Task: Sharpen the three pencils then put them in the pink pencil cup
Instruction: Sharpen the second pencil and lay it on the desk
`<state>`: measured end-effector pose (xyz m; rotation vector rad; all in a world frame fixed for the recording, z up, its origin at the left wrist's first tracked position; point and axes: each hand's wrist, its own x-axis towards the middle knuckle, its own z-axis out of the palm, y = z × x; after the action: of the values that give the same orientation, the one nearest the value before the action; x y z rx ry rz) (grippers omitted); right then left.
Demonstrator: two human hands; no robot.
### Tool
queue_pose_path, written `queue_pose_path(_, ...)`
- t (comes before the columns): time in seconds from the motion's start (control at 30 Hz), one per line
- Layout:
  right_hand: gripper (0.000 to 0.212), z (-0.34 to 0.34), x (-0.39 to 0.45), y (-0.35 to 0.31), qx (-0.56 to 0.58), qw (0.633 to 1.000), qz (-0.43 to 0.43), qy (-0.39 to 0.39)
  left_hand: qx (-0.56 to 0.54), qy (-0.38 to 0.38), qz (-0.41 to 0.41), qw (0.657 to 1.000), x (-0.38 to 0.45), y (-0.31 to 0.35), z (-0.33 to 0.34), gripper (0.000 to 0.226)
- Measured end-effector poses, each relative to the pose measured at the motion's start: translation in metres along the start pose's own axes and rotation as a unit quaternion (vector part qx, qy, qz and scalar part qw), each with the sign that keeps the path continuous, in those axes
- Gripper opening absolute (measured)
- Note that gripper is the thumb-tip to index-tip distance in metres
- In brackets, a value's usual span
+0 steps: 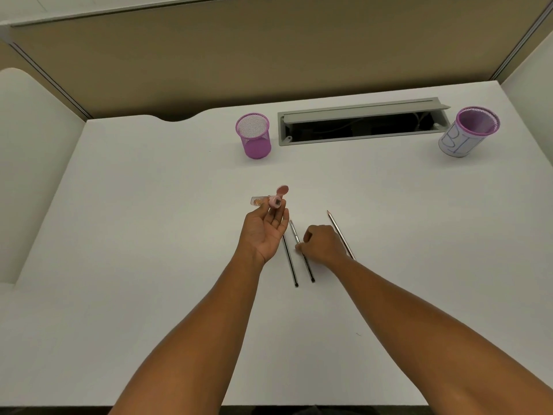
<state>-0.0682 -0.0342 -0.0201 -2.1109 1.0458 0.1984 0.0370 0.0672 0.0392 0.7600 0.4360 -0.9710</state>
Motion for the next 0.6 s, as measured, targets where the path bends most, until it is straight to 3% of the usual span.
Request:
queue_pose_path(0.3, 0.016, 0.003, 0.0, -0.011, -0.061, 0.998, 0.004, -0.004, -0.008, 0.009, 0.012, 1.0, 0.003, 0.01, -0.004, 0.023)
queue_pose_path(0.43, 0.011, -0.014, 0.004, -0.017, -0.032, 0.999, -0.022, 0.038, 0.003, 0.005, 0.028, 1.0, 0.004, 0.015, 0.001, 0.02)
queue_pose_path(0.6, 0.023, -0.049, 0.006, -0.026, -0.022, 0.994, -0.064, 0.085, 0.036, -0.001, 0.058, 0.998, 0.003, 0.023, 0.016, 0.016)
